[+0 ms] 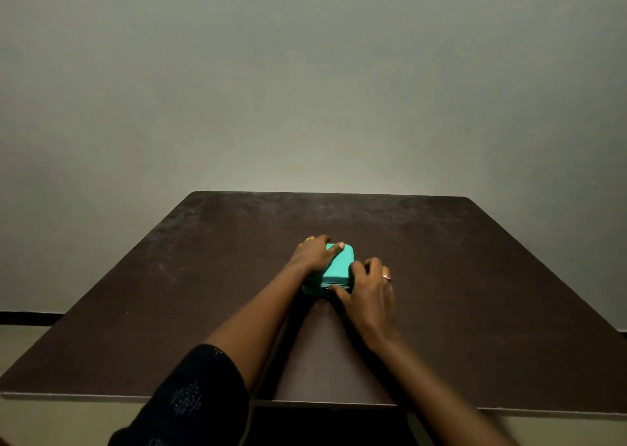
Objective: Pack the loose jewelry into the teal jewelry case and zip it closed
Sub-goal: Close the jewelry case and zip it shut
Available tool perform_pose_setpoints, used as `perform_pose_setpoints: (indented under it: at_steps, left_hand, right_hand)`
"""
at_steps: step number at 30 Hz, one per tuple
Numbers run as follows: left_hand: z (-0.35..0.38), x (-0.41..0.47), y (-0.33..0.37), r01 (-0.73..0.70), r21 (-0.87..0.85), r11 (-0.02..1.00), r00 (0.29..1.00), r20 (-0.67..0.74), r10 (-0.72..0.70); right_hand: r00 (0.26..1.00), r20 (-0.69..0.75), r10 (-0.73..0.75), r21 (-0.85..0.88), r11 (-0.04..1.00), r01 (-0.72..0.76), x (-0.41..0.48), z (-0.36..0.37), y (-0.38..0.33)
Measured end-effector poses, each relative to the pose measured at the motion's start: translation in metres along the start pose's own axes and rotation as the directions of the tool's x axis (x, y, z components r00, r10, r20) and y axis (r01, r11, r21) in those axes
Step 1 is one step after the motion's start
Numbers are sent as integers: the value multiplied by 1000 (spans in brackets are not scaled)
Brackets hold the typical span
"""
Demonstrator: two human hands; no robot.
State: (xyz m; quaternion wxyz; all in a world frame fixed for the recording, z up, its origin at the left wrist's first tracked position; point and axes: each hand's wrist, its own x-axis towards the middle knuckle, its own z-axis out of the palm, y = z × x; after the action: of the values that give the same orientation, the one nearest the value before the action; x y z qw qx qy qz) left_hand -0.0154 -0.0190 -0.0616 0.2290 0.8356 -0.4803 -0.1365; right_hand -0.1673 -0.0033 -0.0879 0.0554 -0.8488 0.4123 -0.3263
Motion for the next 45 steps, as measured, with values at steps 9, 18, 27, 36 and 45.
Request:
perform_pose_setpoints:
  at_steps: [9,18,27,36,45]
  left_hand:
    - [7,5,-7,1,-53,999,999,-41,-4]
    - [7,3,-7,-16,-30,999,998,-54,14]
    - [7,4,-7,-15,-15,1000,999,-46,14]
    - [5,2,-6,-31,-8,999,999,-38,30]
    - [2,-1,-6,4,-80,997,1000,-20,-6]
  right_hand:
    - [959,222,174,-33,985,-171,-12,1,-29]
    - [928,277,248,16,965,-263,-14,8,-32]
    - [980,146,136,91,984,-150,-15,7,-17]
    - [996,35,85,6,996,-85,-10,-3,13]
    - [972,126,196,36,979,-202,16,-8,30]
